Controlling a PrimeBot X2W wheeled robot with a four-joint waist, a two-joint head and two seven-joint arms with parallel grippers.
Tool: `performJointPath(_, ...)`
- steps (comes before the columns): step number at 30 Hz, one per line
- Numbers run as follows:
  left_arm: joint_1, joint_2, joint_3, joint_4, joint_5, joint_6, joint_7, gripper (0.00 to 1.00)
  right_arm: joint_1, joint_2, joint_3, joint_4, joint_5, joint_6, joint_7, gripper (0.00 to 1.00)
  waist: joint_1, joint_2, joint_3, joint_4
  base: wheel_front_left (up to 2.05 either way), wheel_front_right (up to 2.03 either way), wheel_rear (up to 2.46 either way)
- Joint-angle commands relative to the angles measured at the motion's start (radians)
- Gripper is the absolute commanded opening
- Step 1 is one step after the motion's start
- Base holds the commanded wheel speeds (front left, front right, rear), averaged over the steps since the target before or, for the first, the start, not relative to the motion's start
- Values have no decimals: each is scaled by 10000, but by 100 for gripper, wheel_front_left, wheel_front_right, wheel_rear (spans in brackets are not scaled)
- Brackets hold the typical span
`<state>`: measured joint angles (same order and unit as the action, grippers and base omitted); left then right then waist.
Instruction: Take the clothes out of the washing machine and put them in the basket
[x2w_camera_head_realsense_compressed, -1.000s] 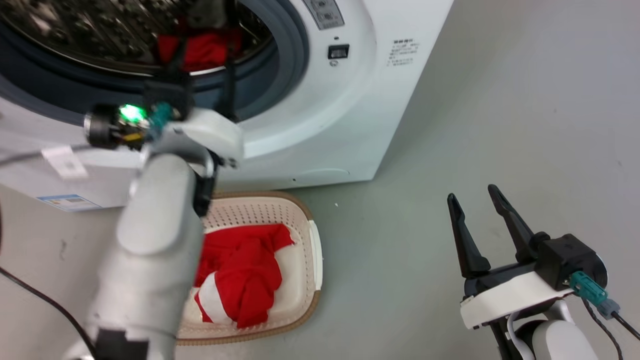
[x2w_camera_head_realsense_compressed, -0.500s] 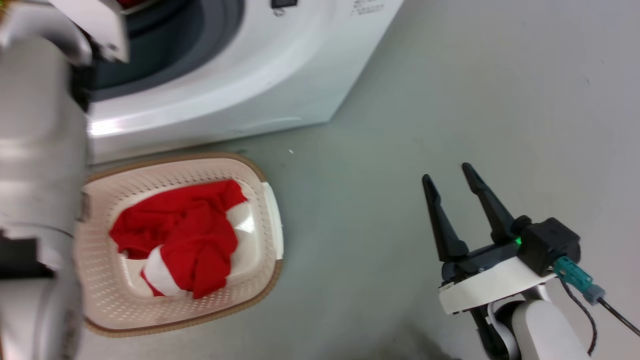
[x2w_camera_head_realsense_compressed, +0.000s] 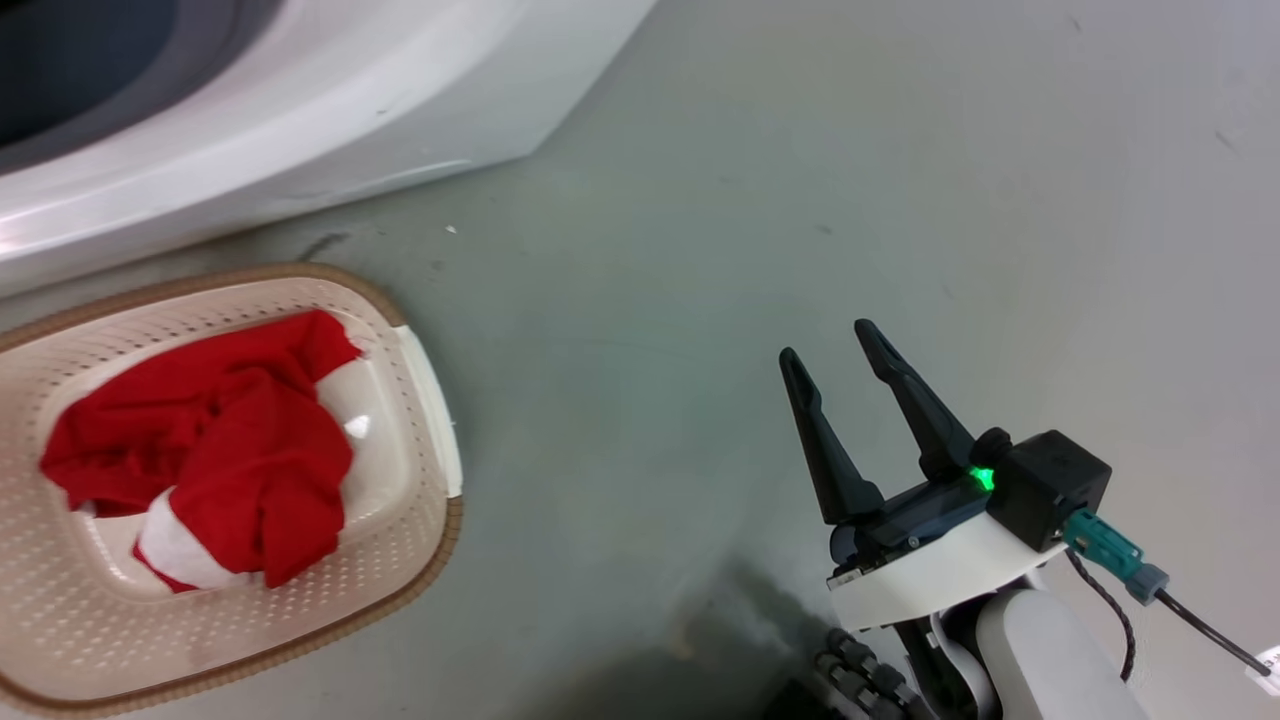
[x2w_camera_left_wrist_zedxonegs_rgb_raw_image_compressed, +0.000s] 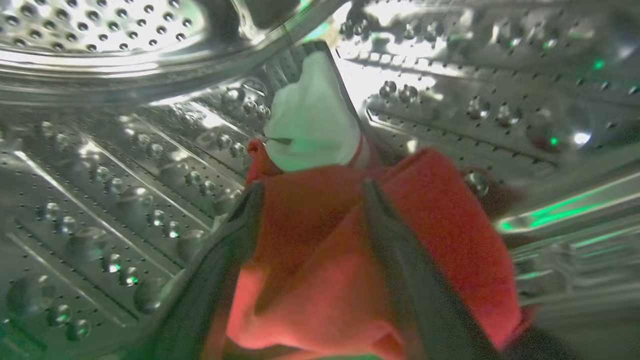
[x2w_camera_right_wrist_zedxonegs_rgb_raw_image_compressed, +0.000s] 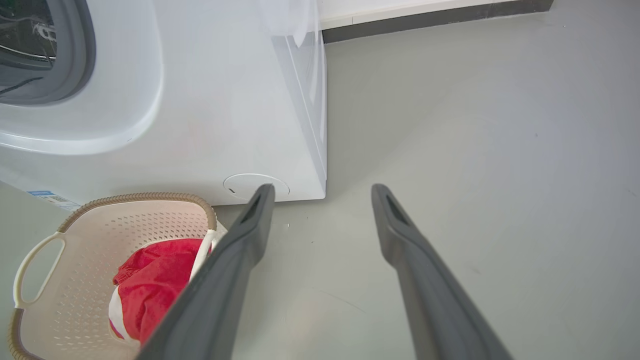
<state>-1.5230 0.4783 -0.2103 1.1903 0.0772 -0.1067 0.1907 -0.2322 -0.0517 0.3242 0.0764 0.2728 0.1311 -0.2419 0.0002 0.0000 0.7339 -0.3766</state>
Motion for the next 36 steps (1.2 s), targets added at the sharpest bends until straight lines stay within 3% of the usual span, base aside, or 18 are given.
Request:
performJointPath(1, -376, 147, -157, 222, 95, -83, 681, 100, -199, 29, 78, 64, 127, -7, -85, 100, -2, 0, 367, -315, 0, 0, 0)
performJointPath(7, -611, 387, -248, 609, -14, -164, 2069, 100, -274, 28, 243, 175, 290, -7, -173, 100, -2, 0, 488, -438, 0, 0, 0)
performJointPath(9, -648, 430, -221, 684, -114, -172, 2402, 0, -338, 26, 287, 196, 357, -7, -186, 100, -2, 0, 522, -477, 0, 0, 0)
performJointPath(12, -641, 471, -229, 605, -165, -61, 2438, 0, -385, 26, 326, 218, 440, -7, -213, 100, -2, 0, 518, -500, 0, 0, 0)
performJointPath(15, -531, 497, -207, 224, -246, 173, 1835, 0, -402, 25, 320, 282, 442, -7, -213, 100, -2, 0, 479, -499, 0, 0, 0)
performJointPath(22, 179, 275, 173, -702, -738, 993, -621, 0, -534, 25, 77, 411, 352, -7, -231, 100, -2, 0, 70, -272, 0, 0, 0)
performJointPath(27, 1063, 110, 494, -1067, -1184, 1336, -2514, 0, -442, 22, -186, 511, 190, -7, -227, 100, -2, 0, -577, -54, 0, 0, 0)
performJointPath(32, 2073, -70, 709, -1184, -1564, 1368, -4109, 0, -252, 22, -355, 683, 106, -7, -184, 100, -2, 0, -1342, 95, 0, 0, 0)
performJointPath(36, 2967, -157, 899, -1557, -1860, 1381, -4527, 0, -49, 22, -525, 772, 5, -7, -82, 100, -2, 0, -1986, 181, 0, 0, 0)
